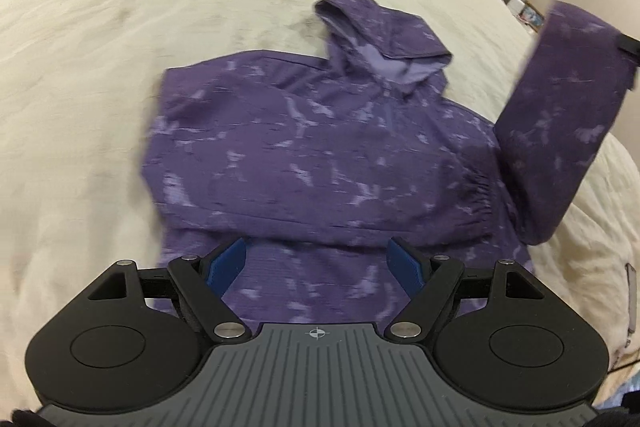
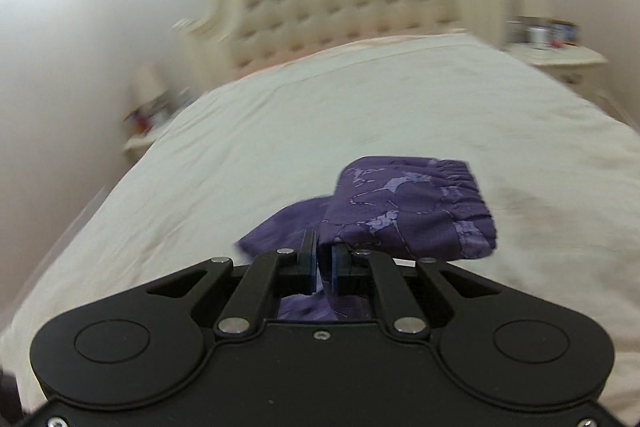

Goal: Fold large clothes
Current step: 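Lay the held sleeve across the jacket body with the right tool and release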

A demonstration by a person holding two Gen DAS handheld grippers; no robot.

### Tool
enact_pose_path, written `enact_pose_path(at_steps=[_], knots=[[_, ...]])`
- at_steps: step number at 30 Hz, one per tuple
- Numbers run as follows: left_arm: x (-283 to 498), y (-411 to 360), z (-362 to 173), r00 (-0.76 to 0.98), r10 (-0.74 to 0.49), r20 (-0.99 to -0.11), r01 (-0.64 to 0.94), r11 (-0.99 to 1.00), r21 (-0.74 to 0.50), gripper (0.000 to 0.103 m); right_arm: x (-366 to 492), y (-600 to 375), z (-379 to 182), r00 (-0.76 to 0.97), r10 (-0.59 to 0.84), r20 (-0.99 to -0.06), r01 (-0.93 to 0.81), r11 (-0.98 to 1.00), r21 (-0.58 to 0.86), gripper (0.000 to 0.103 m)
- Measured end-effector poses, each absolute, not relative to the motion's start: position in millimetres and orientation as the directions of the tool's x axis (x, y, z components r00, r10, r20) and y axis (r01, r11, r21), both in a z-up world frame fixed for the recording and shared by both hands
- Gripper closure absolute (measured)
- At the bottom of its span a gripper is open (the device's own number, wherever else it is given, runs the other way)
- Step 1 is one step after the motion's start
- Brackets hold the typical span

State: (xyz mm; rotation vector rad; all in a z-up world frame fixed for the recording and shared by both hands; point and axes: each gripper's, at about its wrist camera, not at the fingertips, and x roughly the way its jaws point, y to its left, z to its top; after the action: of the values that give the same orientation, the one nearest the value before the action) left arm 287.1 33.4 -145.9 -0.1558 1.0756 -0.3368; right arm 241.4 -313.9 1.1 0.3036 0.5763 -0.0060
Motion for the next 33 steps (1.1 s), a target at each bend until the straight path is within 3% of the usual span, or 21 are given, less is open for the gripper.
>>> enact_pose_path(at_steps=[8,16,22,24,25,33], knots=[[299.1,77.5,-149.3,0.434,-0.322,-0.841,0.161,0.947,-0.279,0.026,273.0,-221.1,-68.4,0.732,0.239,-0.639,-0.065,0.957,0.283,0.090],[310.2,97.1,-153.4,0.419,-0.348,-0.839,0.138,0.937,-0.320,0.026,273.5,-155.4,-117.3,0.618,0.282,-0.734,-0.167,0.959,0.228,0.088],[327.2,85.8,-153.9,0.407,-0.418,-0.813,0.168,0.908,-0.383,0.026,255.5,-142.8,-130.8,0.570,0.259,-0.780,-0.158,0.966,0.205,0.081],[334.8,77.2,-155.7,0.400,-0.445,-0.801,0.180,0.896,-0.407,0.026,248.0,-150.3,-137.9,0.556,0.234,-0.798,-0.135,0.972,0.191,0.054],[339.2,71.5,-158.3,0.393,-0.452,-0.801,0.183,0.892,-0.413,0.026,243.8,-155.8,-140.5,0.550,0.228,-0.803,-0.122,0.974,0.193,0.050],[375.5,34.9,-198.6,0.338,-0.361,-0.869,0.152,0.932,-0.328,0.028,213.8,-206.8,-158.2,0.520,0.158,-0.839,-0.010,0.984,0.179,0.050]])
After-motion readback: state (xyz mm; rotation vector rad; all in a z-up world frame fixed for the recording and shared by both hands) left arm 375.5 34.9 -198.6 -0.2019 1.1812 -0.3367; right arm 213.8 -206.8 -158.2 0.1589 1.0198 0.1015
